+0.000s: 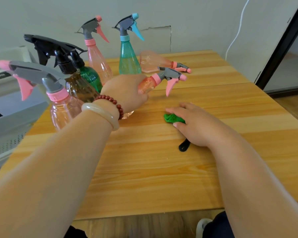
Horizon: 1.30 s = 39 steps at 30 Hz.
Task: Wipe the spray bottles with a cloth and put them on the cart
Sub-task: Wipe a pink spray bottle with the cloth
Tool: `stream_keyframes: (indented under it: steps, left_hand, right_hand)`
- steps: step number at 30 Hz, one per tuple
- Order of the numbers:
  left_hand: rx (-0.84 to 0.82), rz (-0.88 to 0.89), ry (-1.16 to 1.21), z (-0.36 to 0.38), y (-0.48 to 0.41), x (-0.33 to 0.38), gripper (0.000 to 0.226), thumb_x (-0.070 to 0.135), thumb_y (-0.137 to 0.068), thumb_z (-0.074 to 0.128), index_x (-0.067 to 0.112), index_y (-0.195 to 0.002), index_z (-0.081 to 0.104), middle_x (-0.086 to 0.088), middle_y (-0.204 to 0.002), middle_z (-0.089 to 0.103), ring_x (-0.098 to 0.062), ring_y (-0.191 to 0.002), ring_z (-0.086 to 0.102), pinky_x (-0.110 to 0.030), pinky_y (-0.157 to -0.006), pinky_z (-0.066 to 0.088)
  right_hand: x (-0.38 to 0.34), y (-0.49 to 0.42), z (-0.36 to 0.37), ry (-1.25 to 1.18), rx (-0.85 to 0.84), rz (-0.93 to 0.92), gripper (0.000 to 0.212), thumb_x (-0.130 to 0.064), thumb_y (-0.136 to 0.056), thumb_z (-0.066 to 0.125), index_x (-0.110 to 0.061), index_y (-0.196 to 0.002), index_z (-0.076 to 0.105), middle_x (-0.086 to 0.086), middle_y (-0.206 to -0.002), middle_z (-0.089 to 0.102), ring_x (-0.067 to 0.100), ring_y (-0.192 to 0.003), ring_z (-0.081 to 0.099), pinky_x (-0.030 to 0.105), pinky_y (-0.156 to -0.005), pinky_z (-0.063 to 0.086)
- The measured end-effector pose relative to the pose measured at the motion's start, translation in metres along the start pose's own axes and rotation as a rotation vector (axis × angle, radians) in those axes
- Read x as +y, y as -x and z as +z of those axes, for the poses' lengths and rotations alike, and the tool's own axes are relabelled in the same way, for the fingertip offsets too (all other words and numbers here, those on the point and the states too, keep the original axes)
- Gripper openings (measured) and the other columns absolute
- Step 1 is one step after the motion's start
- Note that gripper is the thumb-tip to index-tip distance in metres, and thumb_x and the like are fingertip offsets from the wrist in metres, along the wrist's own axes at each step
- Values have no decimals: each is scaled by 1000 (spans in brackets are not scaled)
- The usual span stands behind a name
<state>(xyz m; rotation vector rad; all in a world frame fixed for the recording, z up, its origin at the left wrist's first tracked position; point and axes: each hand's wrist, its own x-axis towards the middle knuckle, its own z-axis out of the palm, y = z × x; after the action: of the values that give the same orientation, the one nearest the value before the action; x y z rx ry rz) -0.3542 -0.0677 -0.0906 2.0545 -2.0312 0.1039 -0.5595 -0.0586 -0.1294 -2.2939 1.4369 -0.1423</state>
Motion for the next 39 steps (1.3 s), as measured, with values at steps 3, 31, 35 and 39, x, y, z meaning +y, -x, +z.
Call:
stream_keyframes:
  steps: [3, 31, 35, 39]
  left_hand:
    - [106, -27, 129, 0, 20, 0, 52, 44, -96, 56, 27, -143, 46, 1, -120, 64, -22, -108, 60, -32, -82, 44]
    - [385, -74, 1114, 27, 86, 2, 28, 9, -96, 63, 16, -122, 60, 8, -109, 68, 0, -101, 64, -12, -85, 49]
    - [397, -66, 1037, 26, 89, -3, 30, 17, -96, 63, 14, -126, 62, 11, -110, 68, 1, -102, 63, -12, -89, 49]
    - [391, -78, 1042, 24, 90, 0, 25, 19, -96, 63, 21, -121, 61, 19, -102, 66, 10, -93, 60, -5, -82, 45]
  right_hand:
    - [-2, 1, 4, 3, 56, -15, 49, -20, -102, 47, -45, -145, 41, -3, -157, 30, 25, -144, 27, 36, -114, 31]
    - [-89, 11, 23, -800, 628, -292, 34, -13, -99, 56, -29, -129, 62, -23, -125, 60, -10, -119, 51, 8, -100, 40]
    - [-75, 11, 25, -677, 470, -156, 34, -12, -98, 58, -30, -125, 67, -18, -126, 64, -6, -116, 54, 0, -91, 40]
    - [-72, 15, 14, -614, 463, -133, 32, -15, -97, 60, -34, -121, 68, -20, -124, 64, -5, -116, 54, 5, -93, 40]
